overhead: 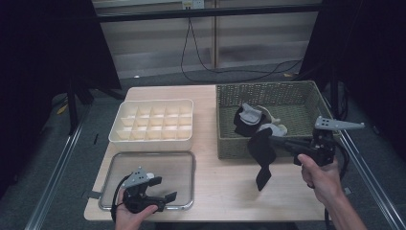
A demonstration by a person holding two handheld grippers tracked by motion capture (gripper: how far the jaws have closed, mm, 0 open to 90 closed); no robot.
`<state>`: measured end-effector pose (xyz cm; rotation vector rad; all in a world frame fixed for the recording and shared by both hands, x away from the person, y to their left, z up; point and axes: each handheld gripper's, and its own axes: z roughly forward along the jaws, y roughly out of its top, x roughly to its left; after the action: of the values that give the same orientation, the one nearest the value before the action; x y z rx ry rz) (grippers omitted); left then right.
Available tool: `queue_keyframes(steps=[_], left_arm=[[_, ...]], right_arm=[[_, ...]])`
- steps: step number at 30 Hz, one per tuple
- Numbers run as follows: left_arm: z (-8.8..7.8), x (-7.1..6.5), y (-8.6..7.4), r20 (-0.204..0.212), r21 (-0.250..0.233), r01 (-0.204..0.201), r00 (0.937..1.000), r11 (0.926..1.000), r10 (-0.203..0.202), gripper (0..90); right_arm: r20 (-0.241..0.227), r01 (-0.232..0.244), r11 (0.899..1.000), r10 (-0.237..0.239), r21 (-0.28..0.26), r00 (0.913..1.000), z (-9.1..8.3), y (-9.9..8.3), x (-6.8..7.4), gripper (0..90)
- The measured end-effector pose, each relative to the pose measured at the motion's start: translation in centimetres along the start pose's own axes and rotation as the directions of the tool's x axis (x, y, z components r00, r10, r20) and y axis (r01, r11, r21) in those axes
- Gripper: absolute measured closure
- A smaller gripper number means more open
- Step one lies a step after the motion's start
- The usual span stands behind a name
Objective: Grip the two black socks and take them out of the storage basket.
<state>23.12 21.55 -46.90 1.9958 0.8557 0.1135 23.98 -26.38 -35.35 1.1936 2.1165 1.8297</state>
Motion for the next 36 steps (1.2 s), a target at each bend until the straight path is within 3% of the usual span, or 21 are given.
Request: queue_keyframes(steps=[10,14,21,29,36], left_arm=[[0.6,-0.2,0.3,0.027,0.02,-0.008,0.9996,0.9998,0.008,15.8],[0.5,-0.5,0.2,0.044,0.02,-0.018,0.9989,0.9996,0.017,20.7],[1.0,-0.9,0.4,0.062,0.03,-0.034,0.9976,0.999,0.032,23.4],[1.3,-1.3,0.6,0.061,0.035,-0.063,0.9963,0.9974,0.061,31.5],[1.7,-1.6,0.9,0.07,0.039,-0.081,0.9944,0.9959,0.079,35.3]], right_arm=[[-0.015,-0.017,0.996,0.019,0.092,0.9997,2.5,-2.9,-0.9,89.1],[-0.02,-0.025,0.992,0.028,0.127,0.9994,3.8,-4.0,-1.2,89.0],[-0.046,-0.021,0.981,0.031,0.193,0.9984,6.2,-5.7,-1.1,89.0],[-0.036,-0.048,0.966,0.059,0.253,0.9976,8.0,-7.5,-2.2,88.9],[-0.021,-0.037,0.954,0.046,0.298,0.9987,8.9,-8.3,-2.5,88.8]])
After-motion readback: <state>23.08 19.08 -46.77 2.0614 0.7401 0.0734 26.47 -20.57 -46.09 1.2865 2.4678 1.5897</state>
